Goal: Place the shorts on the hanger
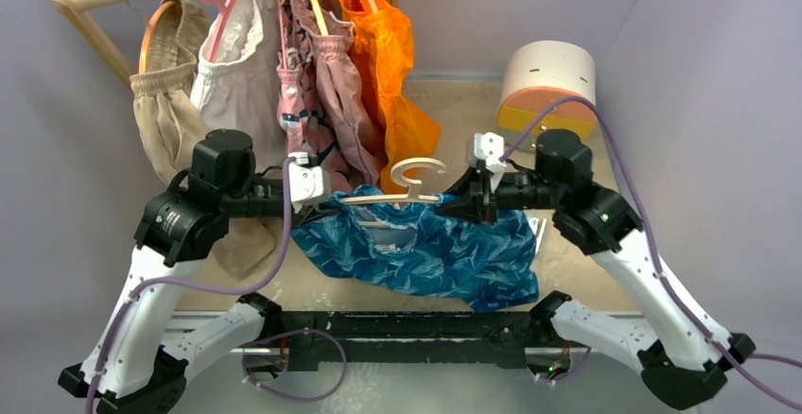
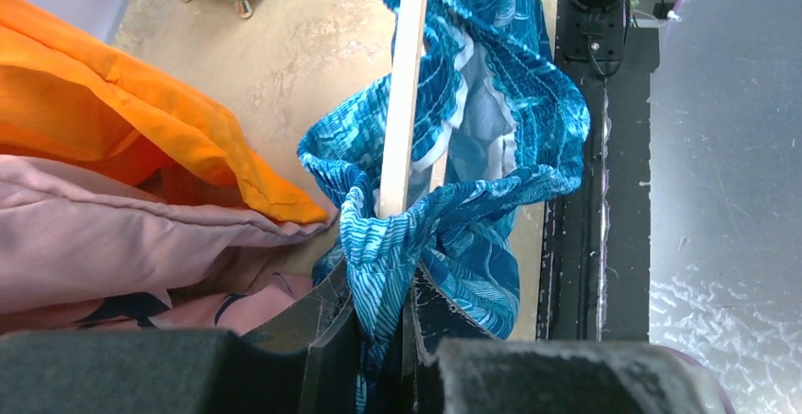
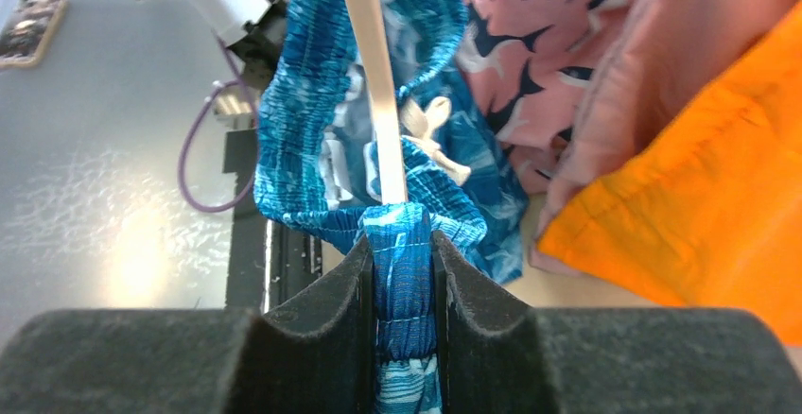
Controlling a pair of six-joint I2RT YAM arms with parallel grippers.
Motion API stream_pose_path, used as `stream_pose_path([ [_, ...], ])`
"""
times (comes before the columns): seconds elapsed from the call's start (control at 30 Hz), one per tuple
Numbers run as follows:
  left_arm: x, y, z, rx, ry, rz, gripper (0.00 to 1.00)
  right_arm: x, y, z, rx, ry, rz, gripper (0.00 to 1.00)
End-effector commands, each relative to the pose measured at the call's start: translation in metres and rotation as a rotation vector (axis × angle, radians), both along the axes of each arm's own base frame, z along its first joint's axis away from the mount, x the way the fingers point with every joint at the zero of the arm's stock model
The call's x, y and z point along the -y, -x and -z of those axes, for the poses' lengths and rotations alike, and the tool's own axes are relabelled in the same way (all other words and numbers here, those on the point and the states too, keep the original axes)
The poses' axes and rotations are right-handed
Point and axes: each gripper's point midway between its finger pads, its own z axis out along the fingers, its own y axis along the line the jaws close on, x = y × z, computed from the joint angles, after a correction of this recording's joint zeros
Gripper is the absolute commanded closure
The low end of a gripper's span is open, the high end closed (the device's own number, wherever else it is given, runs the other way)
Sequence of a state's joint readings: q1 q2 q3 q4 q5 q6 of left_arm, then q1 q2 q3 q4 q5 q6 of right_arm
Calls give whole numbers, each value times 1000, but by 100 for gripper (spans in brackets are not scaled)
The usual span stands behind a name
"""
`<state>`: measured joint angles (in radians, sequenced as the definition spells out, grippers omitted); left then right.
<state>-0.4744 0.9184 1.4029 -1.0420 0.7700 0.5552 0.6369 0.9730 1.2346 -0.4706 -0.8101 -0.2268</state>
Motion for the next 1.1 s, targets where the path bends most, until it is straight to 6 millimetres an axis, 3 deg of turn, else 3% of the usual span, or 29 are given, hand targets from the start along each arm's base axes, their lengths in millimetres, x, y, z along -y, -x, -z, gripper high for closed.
stream_pose_path([
  [0.0,-8,-8,-32,79,66,-112,100,18,5,-27,53,-73,118,74],
  [0.13,-12,-5,-34,66,77,-145,100,25,1,-35,68,-92,183,74],
  [0.23,-11,0,-39,58,110,-144,100,19,1,-43,53,-125,162,71],
  [0.33,-13,2,-51,57,150,-177,100,14,-1,-59,36,-168,158,56],
  [0.43,-23,3,-69,83,188,-251,100,19,0,-93,52,-267,211,39],
  [0.47,-27,3,-77,95,206,-278,100,25,2,-108,74,-313,239,31],
  [0.57,-39,8,-103,133,274,-348,100,48,2,-144,122,-425,360,23],
  [0.7,-56,24,-134,175,337,-410,100,82,4,-178,185,-538,513,13],
  [0.77,-66,31,-148,207,381,-444,100,97,9,-192,210,-597,556,2],
  [0.9,-85,46,-176,267,481,-508,100,112,7,-202,231,-649,628,1],
  [1.07,-112,67,-213,343,597,-588,100,119,-12,-197,191,-651,731,1],
])
